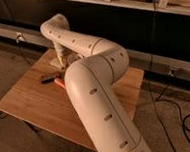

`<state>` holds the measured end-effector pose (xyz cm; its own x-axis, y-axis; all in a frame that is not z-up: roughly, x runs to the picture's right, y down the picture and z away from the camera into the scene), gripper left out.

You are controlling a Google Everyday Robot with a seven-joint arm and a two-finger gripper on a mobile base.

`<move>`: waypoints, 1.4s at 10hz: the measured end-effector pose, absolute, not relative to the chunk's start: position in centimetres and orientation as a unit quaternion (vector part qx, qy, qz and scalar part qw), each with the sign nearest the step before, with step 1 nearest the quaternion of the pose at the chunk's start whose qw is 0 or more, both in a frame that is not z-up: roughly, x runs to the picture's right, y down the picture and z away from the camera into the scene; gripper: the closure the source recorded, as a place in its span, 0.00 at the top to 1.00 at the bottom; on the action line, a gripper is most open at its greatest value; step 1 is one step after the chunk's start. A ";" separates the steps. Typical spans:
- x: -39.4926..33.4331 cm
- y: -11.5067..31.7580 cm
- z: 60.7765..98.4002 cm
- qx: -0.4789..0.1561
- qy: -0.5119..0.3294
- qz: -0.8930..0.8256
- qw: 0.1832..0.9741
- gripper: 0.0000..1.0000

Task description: Place the ceramic cup in the ceramic bowl

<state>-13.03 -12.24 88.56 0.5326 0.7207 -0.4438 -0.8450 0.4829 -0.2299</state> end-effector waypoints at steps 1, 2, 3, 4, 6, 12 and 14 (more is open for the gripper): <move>-12.6 -12.0 89.3 -0.222 0.153 0.457 0.848 0.65; -12.2 -11.8 89.8 -0.225 0.158 0.456 0.846 0.65; -11.8 -11.7 90.2 -0.228 0.166 0.455 0.845 0.65; -11.5 -11.5 90.6 -0.231 0.173 0.454 0.843 0.65; -11.4 -11.0 91.0 -0.238 0.183 0.450 0.841 0.65; -11.2 -9.1 89.7 -0.269 0.239 0.433 0.826 0.26; -11.6 -9.6 88.9 -0.272 0.241 0.435 0.824 0.06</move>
<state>-11.60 -9.64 88.91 0.5047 0.5863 -0.6336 -0.8483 0.4732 -0.2378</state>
